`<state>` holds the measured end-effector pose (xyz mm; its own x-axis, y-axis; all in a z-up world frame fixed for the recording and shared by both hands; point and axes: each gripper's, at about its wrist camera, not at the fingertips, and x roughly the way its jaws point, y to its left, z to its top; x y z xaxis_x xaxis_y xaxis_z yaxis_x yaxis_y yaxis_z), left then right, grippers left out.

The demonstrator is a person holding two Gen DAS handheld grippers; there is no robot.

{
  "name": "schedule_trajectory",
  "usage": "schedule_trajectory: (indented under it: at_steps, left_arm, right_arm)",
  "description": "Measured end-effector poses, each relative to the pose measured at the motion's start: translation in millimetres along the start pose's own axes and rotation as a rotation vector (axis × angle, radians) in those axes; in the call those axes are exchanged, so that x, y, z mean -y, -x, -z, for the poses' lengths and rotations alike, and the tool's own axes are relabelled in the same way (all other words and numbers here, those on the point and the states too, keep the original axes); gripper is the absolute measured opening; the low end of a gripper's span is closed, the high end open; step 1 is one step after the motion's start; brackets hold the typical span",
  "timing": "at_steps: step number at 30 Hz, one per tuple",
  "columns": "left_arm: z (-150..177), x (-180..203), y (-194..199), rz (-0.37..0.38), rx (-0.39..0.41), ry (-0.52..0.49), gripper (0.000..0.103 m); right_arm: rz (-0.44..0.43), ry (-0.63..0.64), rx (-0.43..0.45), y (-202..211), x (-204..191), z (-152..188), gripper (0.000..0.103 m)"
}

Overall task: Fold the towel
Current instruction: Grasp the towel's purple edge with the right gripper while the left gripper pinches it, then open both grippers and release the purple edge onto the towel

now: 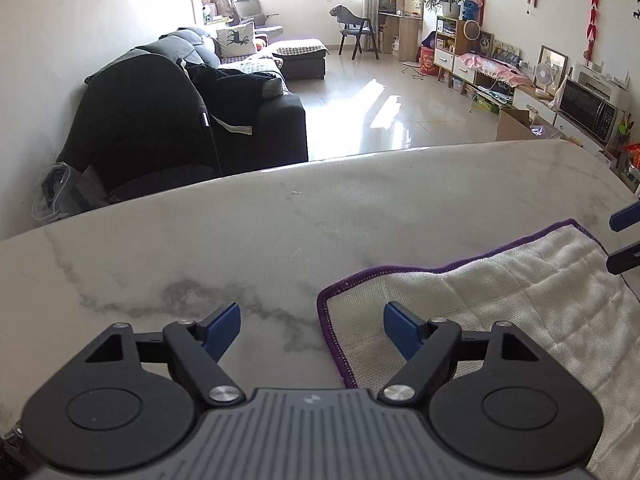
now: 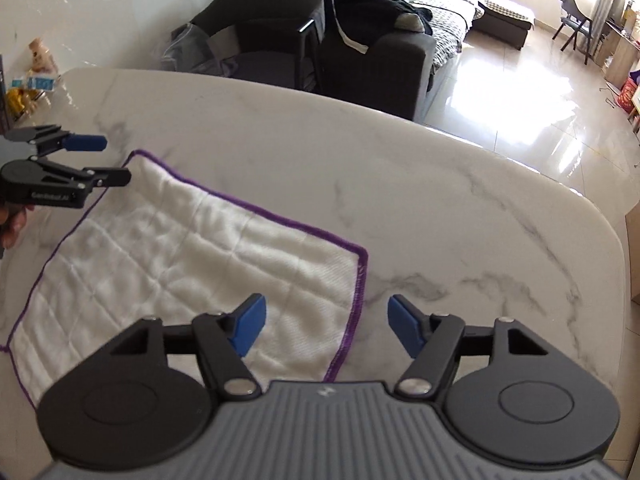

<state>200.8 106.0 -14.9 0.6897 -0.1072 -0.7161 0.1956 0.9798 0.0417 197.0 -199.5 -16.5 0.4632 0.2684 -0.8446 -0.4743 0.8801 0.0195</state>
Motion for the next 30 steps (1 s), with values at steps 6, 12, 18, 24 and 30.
schedule_trajectory:
  at_steps: [6,12,18,24,30]
  left_arm:
    - [-3.8,-1.2,-6.9,0.015,0.0,0.004,0.039]
    - [-1.3,11.6,-6.9,0.018,0.031,-0.038,0.016]
    - [0.7,27.5,-10.7,-0.01,0.049,-0.088,0.016]
    - [-0.9,32.2,-16.1,-0.026,0.064,-0.09,0.016]
    - [-2.7,32.7,-18.4,-0.085,0.067,-0.102,0.06]
  right_arm:
    - [0.047,-0.092,0.009,-21.6,21.6,-17.6,0.056]
    - [0.034,-0.033,0.019,-23.9,16.1,-20.5,0.008]
    - [0.085,-0.009,0.037,-23.7,20.2,-19.8,0.007]
    - [0.129,-0.014,0.054,-27.4,25.3,-23.5,0.007]
    - [0.143,-0.021,0.064,-26.9,22.6,-27.4,0.043]
